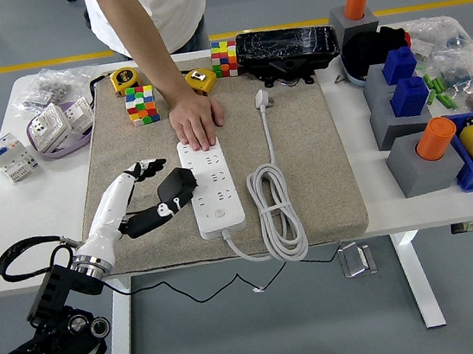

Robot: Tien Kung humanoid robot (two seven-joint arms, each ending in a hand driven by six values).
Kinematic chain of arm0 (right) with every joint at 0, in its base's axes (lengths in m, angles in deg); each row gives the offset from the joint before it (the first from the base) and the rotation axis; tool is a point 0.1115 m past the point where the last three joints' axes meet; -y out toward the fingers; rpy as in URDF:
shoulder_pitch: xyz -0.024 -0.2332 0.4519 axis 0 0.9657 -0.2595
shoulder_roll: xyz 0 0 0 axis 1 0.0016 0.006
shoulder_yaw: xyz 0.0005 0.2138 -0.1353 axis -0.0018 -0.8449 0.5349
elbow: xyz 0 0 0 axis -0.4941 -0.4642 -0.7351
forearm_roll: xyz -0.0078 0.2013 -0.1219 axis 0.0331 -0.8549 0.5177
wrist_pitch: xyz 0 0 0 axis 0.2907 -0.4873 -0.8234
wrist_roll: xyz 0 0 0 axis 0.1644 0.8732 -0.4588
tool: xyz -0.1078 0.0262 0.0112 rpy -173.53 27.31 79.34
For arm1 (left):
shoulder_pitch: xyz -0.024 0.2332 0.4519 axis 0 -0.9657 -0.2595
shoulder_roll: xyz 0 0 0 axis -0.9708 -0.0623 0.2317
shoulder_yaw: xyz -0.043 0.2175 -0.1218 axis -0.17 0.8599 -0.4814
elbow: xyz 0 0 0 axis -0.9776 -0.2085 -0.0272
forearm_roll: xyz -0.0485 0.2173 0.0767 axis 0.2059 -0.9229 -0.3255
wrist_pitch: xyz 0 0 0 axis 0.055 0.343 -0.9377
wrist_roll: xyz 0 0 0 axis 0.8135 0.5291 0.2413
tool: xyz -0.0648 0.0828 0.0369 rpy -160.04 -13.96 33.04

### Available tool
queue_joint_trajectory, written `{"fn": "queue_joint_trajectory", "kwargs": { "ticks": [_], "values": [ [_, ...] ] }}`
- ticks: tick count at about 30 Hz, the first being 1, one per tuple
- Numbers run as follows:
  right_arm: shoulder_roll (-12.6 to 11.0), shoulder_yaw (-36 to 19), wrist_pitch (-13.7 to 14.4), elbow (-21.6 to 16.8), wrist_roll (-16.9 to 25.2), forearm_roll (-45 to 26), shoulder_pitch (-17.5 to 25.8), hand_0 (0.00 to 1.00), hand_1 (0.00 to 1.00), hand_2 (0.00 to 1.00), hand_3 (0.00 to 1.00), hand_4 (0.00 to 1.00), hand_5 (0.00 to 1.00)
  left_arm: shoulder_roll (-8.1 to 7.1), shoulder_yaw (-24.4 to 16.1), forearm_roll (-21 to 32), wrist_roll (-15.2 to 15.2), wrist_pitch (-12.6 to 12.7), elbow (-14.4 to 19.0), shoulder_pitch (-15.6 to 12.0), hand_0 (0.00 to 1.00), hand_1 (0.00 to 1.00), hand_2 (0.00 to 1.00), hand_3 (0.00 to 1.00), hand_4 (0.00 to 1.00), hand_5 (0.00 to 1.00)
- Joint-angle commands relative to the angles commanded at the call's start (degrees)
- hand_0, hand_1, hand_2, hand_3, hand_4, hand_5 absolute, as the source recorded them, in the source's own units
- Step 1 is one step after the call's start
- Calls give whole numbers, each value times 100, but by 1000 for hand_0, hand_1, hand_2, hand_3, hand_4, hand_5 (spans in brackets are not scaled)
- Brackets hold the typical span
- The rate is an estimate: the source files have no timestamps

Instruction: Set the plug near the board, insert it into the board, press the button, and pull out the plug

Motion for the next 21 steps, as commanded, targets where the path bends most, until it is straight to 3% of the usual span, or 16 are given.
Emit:
{"fn": "queue_joint_trajectory", "kwargs": {
  "ticks": [10, 21],
  "values": [
    [-12, 12, 1, -12, 2, 0, -3, 614, 645, 653, 556, 957, 496, 58, 179, -49, 187, -102, -211, 40, 789, 815, 816, 816, 970, 720],
    [-17, 15, 8, -37, 15, 10, -2, 614, 645, 653, 556, 957, 496, 151, 308, -35, 155, -155, -338, 275, 791, 816, 814, 818, 963, 719]
  ]
}}
